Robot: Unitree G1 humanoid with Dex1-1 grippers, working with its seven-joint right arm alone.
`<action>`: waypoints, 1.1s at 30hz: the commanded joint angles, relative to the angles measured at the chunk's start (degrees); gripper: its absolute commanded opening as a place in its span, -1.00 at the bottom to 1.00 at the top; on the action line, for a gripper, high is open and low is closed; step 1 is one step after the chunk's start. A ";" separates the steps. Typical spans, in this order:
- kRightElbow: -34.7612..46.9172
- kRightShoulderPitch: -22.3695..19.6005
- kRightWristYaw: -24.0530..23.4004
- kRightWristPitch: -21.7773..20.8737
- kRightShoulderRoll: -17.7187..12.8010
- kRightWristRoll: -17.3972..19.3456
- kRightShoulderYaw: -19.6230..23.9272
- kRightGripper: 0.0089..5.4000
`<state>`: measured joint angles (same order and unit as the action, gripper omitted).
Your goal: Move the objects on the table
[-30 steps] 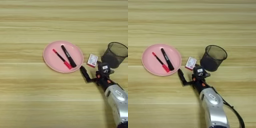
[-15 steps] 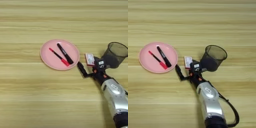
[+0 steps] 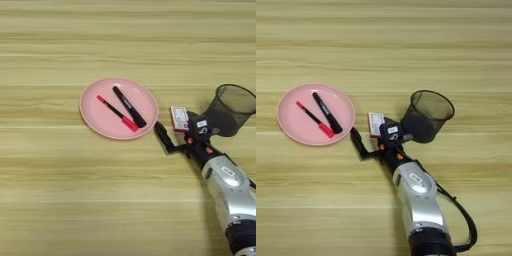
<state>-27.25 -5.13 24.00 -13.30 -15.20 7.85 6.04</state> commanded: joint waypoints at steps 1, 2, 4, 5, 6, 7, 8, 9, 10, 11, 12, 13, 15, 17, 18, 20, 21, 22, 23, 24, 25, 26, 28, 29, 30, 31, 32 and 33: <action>-0.63 0.67 -1.46 1.16 -1.14 -0.98 0.63 0.99; -0.67 0.75 -1.50 1.17 -1.11 -0.94 0.72 0.99; -0.68 0.89 -1.69 1.30 -1.00 -0.90 0.85 0.99; -0.69 0.97 -1.76 1.34 -0.93 -0.88 0.87 0.99; -0.58 1.06 -1.98 1.50 -0.79 -0.79 0.96 0.99; -0.46 1.13 -2.09 1.59 -0.70 -0.71 0.99 0.99; -0.37 1.18 -2.17 1.65 -0.65 -0.67 1.00 0.99; -0.31 1.20 -2.24 1.71 -0.60 -0.63 1.01 0.99; -0.36 1.20 -2.32 1.73 -0.56 -0.60 1.05 0.99; -0.44 1.19 -2.38 1.71 -0.53 -0.59 1.09 0.99; -0.50 1.17 -2.42 1.68 -0.48 -0.59 1.10 0.99; -0.55 1.14 -2.47 1.65 -0.42 -0.60 1.11 0.99; -0.57 1.10 -2.71 1.40 -0.41 -0.89 1.04 0.99; -0.58 1.08 -2.86 1.25 -0.40 -1.05 0.99 0.99; -0.60 1.07 -2.94 1.21 -0.35 -1.09 0.96 0.93; -0.65 1.07 -3.08 1.16 -0.24 -1.14 0.84 0.90; -0.67 1.08 -3.16 1.13 -0.20 -1.17 0.78 0.83; -0.61 1.15 -3.21 1.13 -0.18 -1.16 0.71 0.79; -0.58 1.20 -3.26 1.13 -0.16 -1.16 0.67 0.73; -0.57 1.24 -3.30 1.14 -0.15 -1.15 0.64 0.71; -0.54 1.27 -3.34 1.17 -0.14 -1.15 0.61 0.66; -0.50 1.29 -3.36 1.19 -0.14 -1.14 0.59 0.63; -0.39 1.33 -3.40 1.22 -0.12 -1.12 0.54 0.57; -0.36 1.35 -3.43 1.23 -0.13 -1.13 0.51 0.53; -0.26 1.39 -3.50 1.31 -0.15 -1.14 0.51 0.49; -0.16 1.46 -3.65 1.44 -0.17 -1.18 0.52 0.46; -0.06 1.52 -3.74 1.58 -0.18 -1.20 0.52 0.43; 0.00 1.56 -3.79 1.66 -0.19 -1.20 0.52 0.38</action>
<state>-27.04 -4.65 21.45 -13.41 -14.76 8.05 6.64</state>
